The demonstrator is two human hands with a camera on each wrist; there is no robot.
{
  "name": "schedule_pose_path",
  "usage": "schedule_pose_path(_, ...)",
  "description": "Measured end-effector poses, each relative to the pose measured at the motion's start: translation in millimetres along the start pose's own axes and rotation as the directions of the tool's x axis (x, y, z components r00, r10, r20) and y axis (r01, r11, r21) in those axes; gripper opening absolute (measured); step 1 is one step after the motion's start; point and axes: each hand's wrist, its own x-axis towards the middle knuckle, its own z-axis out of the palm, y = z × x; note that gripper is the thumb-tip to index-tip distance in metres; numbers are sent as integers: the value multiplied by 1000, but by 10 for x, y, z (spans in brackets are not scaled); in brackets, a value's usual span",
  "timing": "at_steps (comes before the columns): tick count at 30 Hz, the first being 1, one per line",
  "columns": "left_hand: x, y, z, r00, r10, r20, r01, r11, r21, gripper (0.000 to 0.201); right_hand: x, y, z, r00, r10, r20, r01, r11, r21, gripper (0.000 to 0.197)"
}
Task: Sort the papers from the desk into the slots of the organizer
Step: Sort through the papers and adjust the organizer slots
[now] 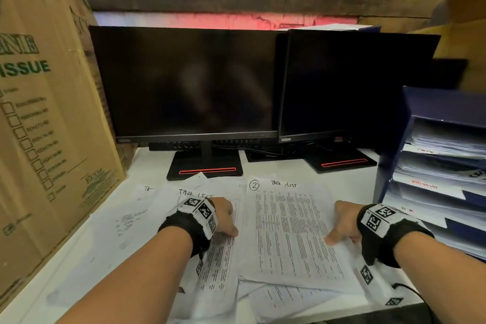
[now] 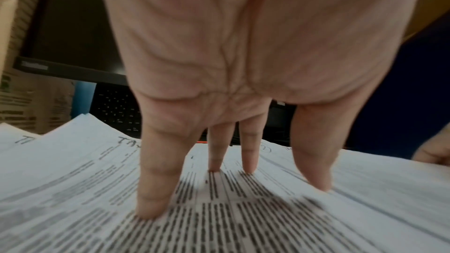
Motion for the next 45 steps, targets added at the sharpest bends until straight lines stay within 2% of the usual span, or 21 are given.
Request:
schedule_pose_path(3,63,-133,-59,998,0,-61,-4,998,-64,40,62,93,14,1000,-7,-11,8,998,61,60)
schedule_pose_path(5,68,-289,-110,996,-51,-80,45,996,-80,44,111,125,14,998,-21,-55,29,988,150,48)
schedule_pose_path(10,79,-795,-29,957,-284,-55,282,958,-47,57,142,75,-104,946,-41,-322,151,934,325,20)
schedule_pose_path(12,86,-866,34,941,-333,-60,331,942,-51,68,157,24,-138,931,-57,-361,194,913,358,20)
schedule_pose_path(17,103,-911,69,911,-404,-84,381,901,-206,102,168,-91,-52,930,-84,-359,227,897,380,22)
schedule_pose_path(24,60,-1075,129,858,-506,-90,443,817,-369,115,130,-36,38,941,-68,-331,212,882,421,24)
schedule_pose_path(26,25,-1073,122,853,-515,-87,438,796,-418,111,110,-20,6,937,-67,-342,219,877,427,24)
schedule_pose_path(28,-5,-1051,98,855,-506,-114,417,802,-427,91,80,-14,-30,930,-72,-360,237,866,440,22)
schedule_pose_path(30,-4,-1046,58,844,-498,-200,363,805,-470,67,28,-26,-80,911,-80,-404,269,858,437,21)
schedule_pose_path(32,-28,-1017,3,832,-487,-266,292,791,-537,51,-14,-33,-131,879,-71,-471,313,832,458,22)
schedule_pose_path(35,-94,-961,-123,806,-472,-358,162,757,-633,21,-100,-29,-222,825,10,-565,349,777,524,18)
schedule_pose_path(36,-130,-944,-179,777,-483,-405,120,744,-658,17,-138,-20,-258,805,40,-592,362,756,545,17)
schedule_pose_path(38,-172,-935,-294,698,-522,-491,87,741,-666,29,-226,-9,-338,772,81,-631,407,700,587,20)
schedule_pose_path(40,-253,-877,-416,628,-537,-563,17,733,-680,31,-354,-1,-423,743,114,-660,445,652,614,22)
schedule_pose_path(42,-333,-776,-521,604,-522,-603,-78,714,-696,30,-467,13,-499,719,131,-683,480,617,623,23)
schedule_pose_path(45,-413,-617,-623,570,-525,-632,-144,693,-706,20,-613,27,-573,701,116,-703,513,602,611,24)
